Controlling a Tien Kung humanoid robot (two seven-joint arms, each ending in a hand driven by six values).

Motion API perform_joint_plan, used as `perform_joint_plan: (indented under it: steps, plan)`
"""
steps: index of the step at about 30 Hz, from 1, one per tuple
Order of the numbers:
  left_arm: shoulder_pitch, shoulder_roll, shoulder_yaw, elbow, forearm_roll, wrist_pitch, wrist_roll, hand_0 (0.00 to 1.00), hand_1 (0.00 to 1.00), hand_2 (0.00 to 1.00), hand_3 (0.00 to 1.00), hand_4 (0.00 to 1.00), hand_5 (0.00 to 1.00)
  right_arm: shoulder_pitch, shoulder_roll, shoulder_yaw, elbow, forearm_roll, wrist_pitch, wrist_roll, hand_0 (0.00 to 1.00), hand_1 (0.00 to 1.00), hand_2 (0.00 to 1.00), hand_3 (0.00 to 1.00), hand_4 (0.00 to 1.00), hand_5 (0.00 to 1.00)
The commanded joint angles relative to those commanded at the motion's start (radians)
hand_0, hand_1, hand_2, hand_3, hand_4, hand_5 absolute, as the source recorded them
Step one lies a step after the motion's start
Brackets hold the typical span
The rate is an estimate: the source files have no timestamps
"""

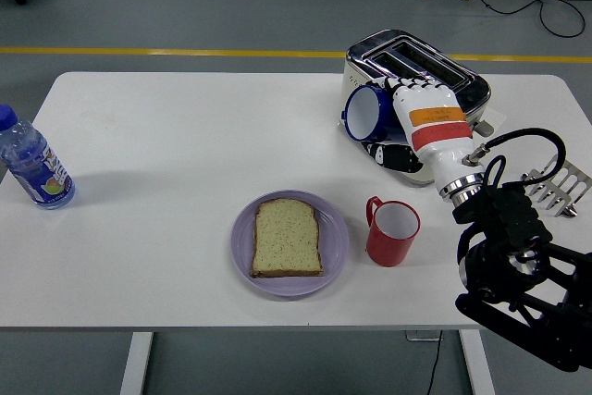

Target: Pick up the cup,pour liquid into bread,place the cup on the desk

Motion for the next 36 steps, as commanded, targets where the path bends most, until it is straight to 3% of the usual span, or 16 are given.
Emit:
perform_joint_plan:
  steps: [10, 19, 25, 36]
  plan:
    - [-0.006, 0.000, -0.008, -0.001, -0.005, 0.000, 0.000, 0.637, 0.645, 0.656, 0.549, 0.321, 0.841, 0.216, -0.053, -0.258, -0.024, -0.076, 0.082, -0.022, 0.398, 0.379, 0.535, 0.558, 0.669, 0.002]
    - [-0.009, 0.001, -0.009, -0.001, -0.006, 0.000, 0.000, 0.636, 0.646, 0.656, 0.550, 0.321, 0.842, 0.353, -0.048, -0.469, -0.037, -0.083, 0.121, -0.052, 0.397, 0.369, 0.538, 0.560, 0.667, 0.002]
    - [-0.004, 0.000, -0.010, -0.002, -0.006, 0.001, 0.000, 0.636, 0.645, 0.656, 0.548, 0.321, 0.841, 0.367, -0.017, -0.447, -0.051, -0.083, 0.169, -0.052, 0.409, 0.368, 0.540, 0.562, 0.662, 0.002]
    - [-0.005, -0.001, -0.006, -0.003, -0.007, 0.000, 0.000, 0.637, 0.646, 0.655, 0.549, 0.321, 0.841, 0.382, -0.005, -0.443, -0.045, -0.083, 0.181, -0.052, 0.422, 0.369, 0.546, 0.564, 0.651, 0.002]
